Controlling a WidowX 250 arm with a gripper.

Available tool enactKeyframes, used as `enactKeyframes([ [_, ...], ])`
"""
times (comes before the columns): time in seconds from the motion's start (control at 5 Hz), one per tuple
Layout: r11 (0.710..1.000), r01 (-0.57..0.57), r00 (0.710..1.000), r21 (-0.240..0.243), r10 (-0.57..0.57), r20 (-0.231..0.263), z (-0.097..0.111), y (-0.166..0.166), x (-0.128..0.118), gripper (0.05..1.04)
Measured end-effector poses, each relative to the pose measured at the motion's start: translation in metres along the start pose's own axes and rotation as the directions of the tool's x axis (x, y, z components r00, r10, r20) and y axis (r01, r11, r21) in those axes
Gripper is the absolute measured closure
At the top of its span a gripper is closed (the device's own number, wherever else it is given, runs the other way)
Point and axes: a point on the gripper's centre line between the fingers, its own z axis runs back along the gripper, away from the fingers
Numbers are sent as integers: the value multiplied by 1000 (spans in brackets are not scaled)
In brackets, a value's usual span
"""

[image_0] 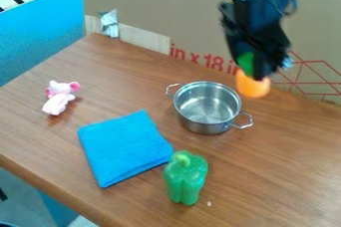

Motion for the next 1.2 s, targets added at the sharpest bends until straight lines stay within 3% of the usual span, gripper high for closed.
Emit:
enactKeyframes([
  [0.2,995,-93,995,38,95,-43,3,39,-33,438],
  [0.4,982,-175,985,74,175,9,20,79,-60,438],
  [0.6,965,-243,970,96,242,26,27,110,-84,438],
  [0.8,953,-281,959,112,283,-9,31,126,-96,438],
  [1.0,949,-291,951,123,300,-68,23,131,-101,438],
  [1.2,948,-303,941,102,314,-126,4,132,-109,438],
])
